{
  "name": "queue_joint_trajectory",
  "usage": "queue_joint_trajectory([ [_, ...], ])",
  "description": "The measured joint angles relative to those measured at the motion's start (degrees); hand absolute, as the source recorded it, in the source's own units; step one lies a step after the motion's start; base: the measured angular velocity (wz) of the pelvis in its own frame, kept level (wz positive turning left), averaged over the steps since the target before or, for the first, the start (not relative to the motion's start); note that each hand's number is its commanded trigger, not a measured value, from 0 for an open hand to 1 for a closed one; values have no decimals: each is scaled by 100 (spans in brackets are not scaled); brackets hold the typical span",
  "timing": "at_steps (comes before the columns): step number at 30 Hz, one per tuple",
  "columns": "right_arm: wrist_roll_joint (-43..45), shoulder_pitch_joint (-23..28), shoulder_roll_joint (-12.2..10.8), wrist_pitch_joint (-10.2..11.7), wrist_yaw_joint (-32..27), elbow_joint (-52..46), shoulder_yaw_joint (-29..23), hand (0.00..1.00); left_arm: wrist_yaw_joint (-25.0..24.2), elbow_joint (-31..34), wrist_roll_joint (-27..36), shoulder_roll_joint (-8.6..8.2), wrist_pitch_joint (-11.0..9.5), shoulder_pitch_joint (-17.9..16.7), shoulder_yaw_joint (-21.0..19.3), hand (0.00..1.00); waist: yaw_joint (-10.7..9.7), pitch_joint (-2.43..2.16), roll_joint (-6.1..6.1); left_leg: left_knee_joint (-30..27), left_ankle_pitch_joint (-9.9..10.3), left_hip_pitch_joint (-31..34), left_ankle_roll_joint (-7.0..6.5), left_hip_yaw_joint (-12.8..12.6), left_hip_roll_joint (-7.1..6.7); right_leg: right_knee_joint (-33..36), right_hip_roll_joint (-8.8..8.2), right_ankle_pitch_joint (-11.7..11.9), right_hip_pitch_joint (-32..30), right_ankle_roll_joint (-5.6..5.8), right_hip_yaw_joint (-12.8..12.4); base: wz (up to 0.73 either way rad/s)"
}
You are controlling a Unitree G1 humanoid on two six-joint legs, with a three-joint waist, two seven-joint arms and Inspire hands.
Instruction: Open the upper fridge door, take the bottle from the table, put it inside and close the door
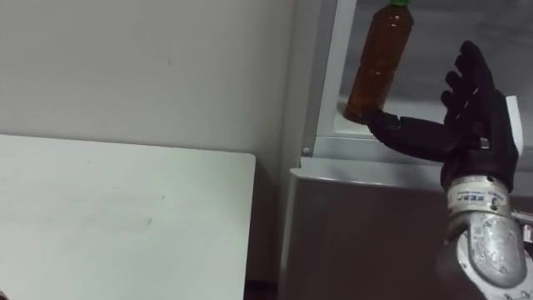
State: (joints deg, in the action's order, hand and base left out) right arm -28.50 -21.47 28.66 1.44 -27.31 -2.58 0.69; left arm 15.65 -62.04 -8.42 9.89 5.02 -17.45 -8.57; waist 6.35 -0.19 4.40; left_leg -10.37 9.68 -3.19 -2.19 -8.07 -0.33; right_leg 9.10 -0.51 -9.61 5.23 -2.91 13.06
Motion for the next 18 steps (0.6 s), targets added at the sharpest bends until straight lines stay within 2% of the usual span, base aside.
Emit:
queue_joint_trajectory([
  [7, -346, 682, -60, 111, 103, -533, -2, 0, 11, -60, 233, -1, -95, -1, 86, 0, 7, 16, -24, 71, 0, -49, 2, -77, 7, -37, 24, -6, -16, 5, -134, -6],
  [9, -736, 877, -196, 256, 139, -789, -29, 0, 11, -117, 281, -2, -221, 17, 85, 0, -5, 22, -37, 72, 21, -53, 9, -119, 17, -37, 37, -5, -34, 5, -194, -15],
  [12, -1291, 1203, -347, 354, 395, -1247, -31, 0, 18, -226, 289, -22, -362, 12, 84, 0, -41, 20, -71, 80, 44, -57, 18, -129, 20, -36, 47, -5, -28, 6, -215, -7],
  [16, -2228, 1294, -624, 427, 745, -1414, -196, 0, 46, -269, 310, -54, -405, 13, 85, 0, -163, 25, -122, 76, 56, -49, 23, -143, 29, -46, 57, -4, -27, 5, -223, 0],
  [18, -2903, 1506, -760, 556, 1057, -1528, -319, 0, 88, -281, 310, -90, -444, -21, 93, 0, -156, 1, -216, 76, 74, -58, 21, -160, 35, -44, 58, -4, -19, 5, -230, -4],
])
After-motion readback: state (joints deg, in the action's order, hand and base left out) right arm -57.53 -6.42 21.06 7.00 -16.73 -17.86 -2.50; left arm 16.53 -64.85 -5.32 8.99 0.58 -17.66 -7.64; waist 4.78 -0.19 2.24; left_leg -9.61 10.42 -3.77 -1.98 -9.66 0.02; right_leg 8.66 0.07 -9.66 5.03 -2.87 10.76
